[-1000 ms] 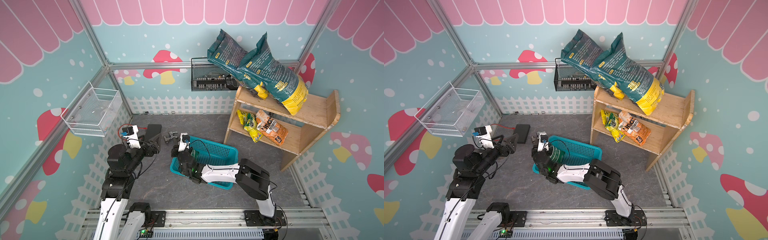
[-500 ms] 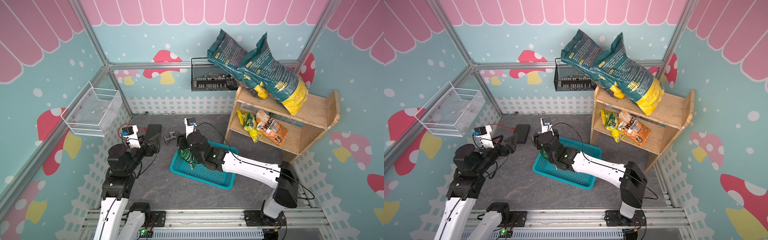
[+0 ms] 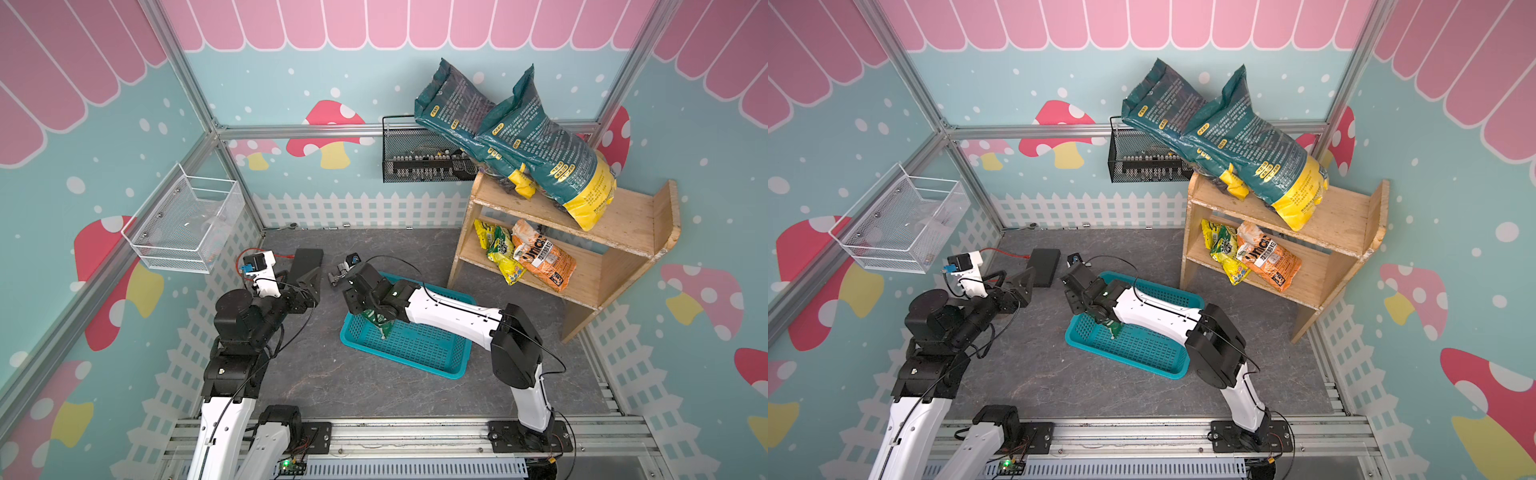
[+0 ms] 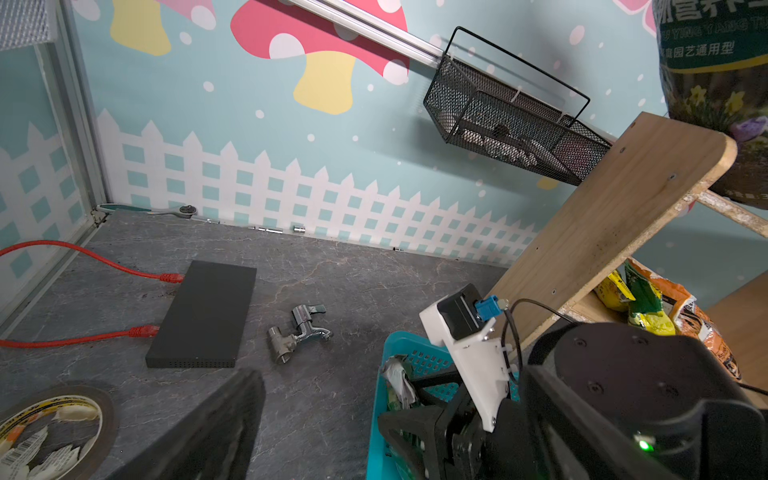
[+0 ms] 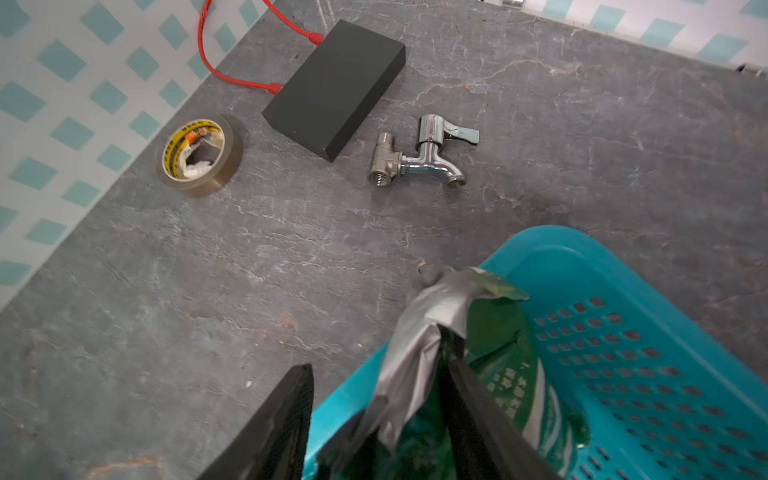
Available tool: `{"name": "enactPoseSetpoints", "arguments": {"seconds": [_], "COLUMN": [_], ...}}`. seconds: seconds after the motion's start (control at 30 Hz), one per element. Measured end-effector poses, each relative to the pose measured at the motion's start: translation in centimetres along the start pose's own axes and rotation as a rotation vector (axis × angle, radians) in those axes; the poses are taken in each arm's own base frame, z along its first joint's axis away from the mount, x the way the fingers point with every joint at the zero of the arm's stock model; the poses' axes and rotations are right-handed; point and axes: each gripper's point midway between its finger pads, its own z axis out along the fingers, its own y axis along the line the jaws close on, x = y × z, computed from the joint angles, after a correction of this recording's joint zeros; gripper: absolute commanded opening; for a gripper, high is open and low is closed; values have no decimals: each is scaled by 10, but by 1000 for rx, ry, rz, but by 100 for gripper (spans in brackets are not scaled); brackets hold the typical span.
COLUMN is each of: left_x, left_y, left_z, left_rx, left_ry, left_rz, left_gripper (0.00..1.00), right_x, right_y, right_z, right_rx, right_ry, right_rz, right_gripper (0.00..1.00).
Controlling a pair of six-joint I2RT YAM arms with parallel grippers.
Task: Take down the fertilizer bag from the shelf
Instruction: Place the fertilizer bag in the storage box.
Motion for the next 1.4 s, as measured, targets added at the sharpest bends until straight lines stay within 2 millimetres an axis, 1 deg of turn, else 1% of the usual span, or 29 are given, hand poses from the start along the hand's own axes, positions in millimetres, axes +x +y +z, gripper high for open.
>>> {"name": "enactPoseSetpoints", "arguments": {"seconds": [0.03,0.07,0.3,0.53,0.6,0.73,1.03,1.23,1.27,1.4], "left_x": [0,0,0,0,0,0,0,0,0,0], "left_y": [0,0,0,0,0,0,0,0,0,0], "left_z": [0,0,0,0,0,0,0,0,0,0], "left_rx": [0,0,0,0,0,0,0,0,0,0], "left_ry": [0,0,0,-1,-1,0,0,0,0,0], "left_rz": [0,0,0,0,0,0,0,0,0,0], "left_gripper": [99,99,99,99,99,99,99,99,99,99], "right_x": [-1,0,-2,-11,-13,-17,-38,-44,-43,-37], "right_y": [-2,-5,-13,-28,-30,-30,-31,-30,-30,-26], "right_z": [0,0,-1,-17,-19,-17,-18,-17,-15,-4], "right_rx": [1,3,32,92,99,99,121,117,116,99], "right_ry": [3,11,5,-56,-80,-107,-201,-229,-230,-213], "right_rz": [12,17,44,81,88,82,43,42,42,38], "right_gripper": [5,0,0,0,0,0,0,0,1,12]}}
